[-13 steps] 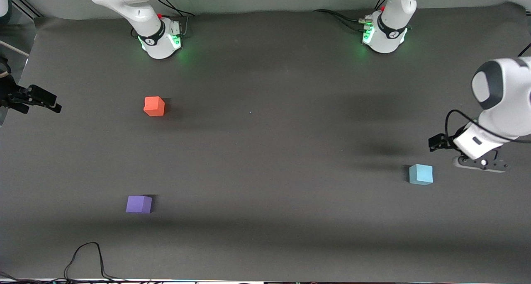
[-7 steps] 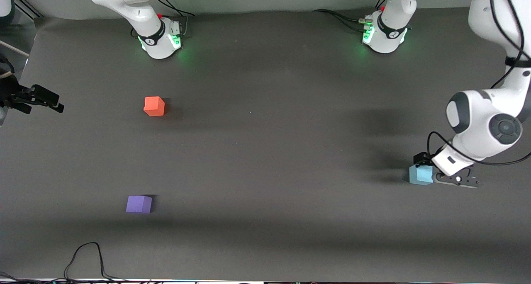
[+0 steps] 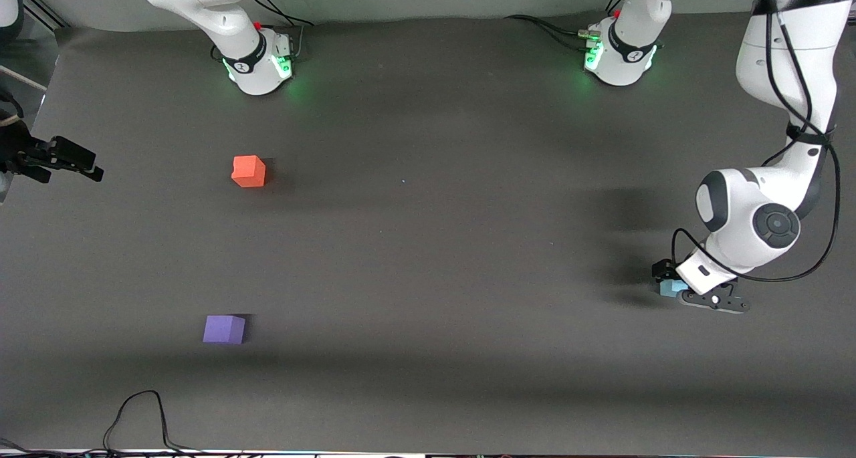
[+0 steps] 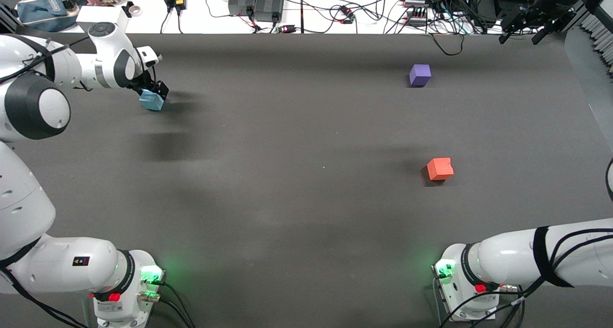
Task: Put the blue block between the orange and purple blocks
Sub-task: 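Close the left gripper on the light blue block, then lift the blue block and carry it toward the table middle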
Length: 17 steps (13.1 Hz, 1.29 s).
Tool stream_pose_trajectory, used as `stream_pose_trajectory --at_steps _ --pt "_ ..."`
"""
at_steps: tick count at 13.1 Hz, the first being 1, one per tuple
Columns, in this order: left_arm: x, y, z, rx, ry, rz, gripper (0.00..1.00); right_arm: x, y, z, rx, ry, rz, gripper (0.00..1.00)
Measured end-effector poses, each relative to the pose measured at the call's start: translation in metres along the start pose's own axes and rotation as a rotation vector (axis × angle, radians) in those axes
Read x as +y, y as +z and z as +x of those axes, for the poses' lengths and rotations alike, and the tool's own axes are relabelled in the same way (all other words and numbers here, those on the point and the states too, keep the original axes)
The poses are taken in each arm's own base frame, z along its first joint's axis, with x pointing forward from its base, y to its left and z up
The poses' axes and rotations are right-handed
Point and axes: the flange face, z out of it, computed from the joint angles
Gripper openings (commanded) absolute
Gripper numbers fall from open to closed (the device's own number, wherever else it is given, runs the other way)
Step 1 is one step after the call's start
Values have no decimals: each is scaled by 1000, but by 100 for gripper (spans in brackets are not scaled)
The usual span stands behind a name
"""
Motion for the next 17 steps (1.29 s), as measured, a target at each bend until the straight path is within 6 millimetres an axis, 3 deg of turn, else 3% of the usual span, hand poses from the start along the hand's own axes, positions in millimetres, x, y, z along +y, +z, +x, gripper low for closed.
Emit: stream_pose_trajectory --at_steps 2,5,7,14,17 --pt "0 5 1 -4 0 0 98 0 0 0 0 0 0 100" --pt "0 5 2 -2 0 0 55 0 0 0 0 0 0 100" --pt "-1 4 3 1 -1 0 41 0 0 0 0 0 0 100" --pt "-1 2 5 4 -9 0 41 0 0 0 0 0 0 100" --pt "-6 -22 16 -33 -34 -7 42 0 0 0 1 0 0 100"
